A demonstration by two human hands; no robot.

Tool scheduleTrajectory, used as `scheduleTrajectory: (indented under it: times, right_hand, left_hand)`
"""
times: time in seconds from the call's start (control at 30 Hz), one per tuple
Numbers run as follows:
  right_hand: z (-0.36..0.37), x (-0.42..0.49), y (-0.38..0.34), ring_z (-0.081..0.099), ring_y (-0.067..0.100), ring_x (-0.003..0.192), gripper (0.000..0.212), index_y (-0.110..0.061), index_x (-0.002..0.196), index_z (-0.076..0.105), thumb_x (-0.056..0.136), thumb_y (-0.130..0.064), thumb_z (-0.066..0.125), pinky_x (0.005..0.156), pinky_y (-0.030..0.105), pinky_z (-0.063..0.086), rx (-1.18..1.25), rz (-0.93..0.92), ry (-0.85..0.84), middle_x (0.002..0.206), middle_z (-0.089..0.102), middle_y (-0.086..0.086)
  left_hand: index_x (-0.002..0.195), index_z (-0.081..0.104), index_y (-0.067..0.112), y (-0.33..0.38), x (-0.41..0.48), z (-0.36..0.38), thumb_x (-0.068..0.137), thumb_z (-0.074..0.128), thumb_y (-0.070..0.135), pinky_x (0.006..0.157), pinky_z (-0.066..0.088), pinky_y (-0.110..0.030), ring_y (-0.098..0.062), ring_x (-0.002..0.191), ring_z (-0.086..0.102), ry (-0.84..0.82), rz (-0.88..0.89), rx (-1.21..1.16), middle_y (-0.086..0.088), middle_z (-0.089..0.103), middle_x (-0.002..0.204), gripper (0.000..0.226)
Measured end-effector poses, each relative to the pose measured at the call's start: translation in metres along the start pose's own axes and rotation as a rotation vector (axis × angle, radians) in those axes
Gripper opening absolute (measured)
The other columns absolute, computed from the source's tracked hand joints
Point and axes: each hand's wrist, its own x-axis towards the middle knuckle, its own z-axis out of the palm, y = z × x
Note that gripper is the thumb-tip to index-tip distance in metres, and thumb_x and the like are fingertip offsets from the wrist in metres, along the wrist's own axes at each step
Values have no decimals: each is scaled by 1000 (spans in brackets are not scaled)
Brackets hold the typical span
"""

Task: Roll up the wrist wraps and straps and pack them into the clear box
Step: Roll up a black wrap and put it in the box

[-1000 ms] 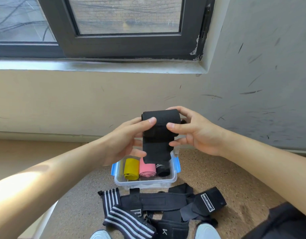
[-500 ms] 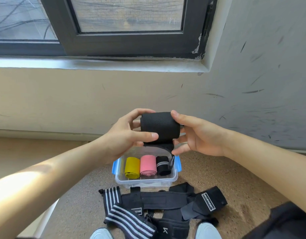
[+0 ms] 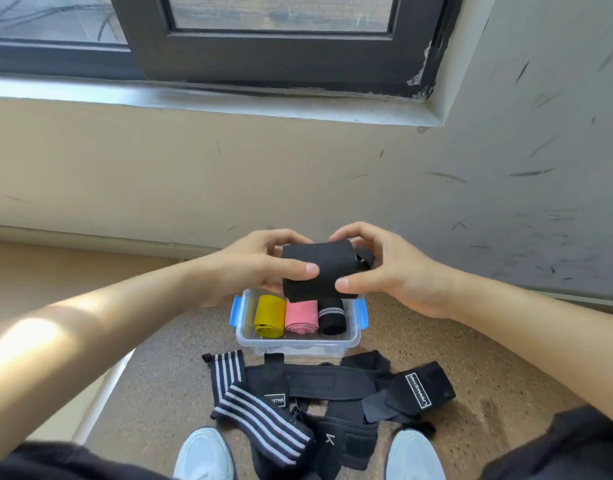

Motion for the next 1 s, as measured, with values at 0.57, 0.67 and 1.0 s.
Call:
scheduleTrajectory:
  times: [0.57,0.67,1.0]
  right_hand:
    - [18,155,119,70,21,71,49,-22,114,58,76,-14,88,77,53,59,-401,180,-276,103,71,20]
    - [17,175,164,66,26,72,49,-22,116,57,79,-11,85,78,60,56,-376,201,-310,106,69,21]
    - [36,200,255,56,5,114,53,-17,129,58,83,-14,83,104,28,45,-490,39,-424,117,57,-14]
  left_hand:
    - [125,61,27,-168,67,-36,72,90,40,89,57,-32,-11,103,69,276,-2,279,1,72,113,63]
    - [140,52,28,-220,65,-37,72,77,65,108,46,-38,-12,130,53,386,-82,580,8,58,140,81]
    - [163,-9,23,-304,63,-15,81,46,86,128,10,-37,-12,157,-6,361,-168,759,7,-5,172,117]
